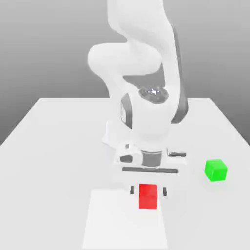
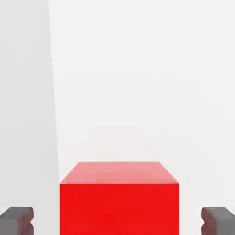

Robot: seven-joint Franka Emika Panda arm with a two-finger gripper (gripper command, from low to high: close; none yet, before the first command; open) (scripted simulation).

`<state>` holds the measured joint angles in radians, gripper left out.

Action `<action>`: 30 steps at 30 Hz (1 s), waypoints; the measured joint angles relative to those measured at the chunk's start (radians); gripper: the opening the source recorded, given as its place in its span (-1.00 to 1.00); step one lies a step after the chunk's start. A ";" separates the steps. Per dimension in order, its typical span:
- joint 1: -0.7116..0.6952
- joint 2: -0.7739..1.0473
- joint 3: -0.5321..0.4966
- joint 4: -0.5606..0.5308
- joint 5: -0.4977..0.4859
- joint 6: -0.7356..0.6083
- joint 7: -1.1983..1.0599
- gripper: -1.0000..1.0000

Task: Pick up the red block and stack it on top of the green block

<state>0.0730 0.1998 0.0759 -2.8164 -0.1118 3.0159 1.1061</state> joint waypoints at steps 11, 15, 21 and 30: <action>-0.014 -0.182 0.042 -0.026 0.104 -0.153 -0.075 -1.00; 0.105 -0.264 0.086 -0.030 0.145 -0.231 -0.176 -1.00; 0.312 -0.321 0.207 -0.014 0.199 -0.301 -0.398 -1.00; 0.464 -0.267 0.325 0.007 0.135 -0.272 -0.507 -1.00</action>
<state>0.5372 -0.0670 0.4011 -2.8096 0.0233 2.7434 0.5992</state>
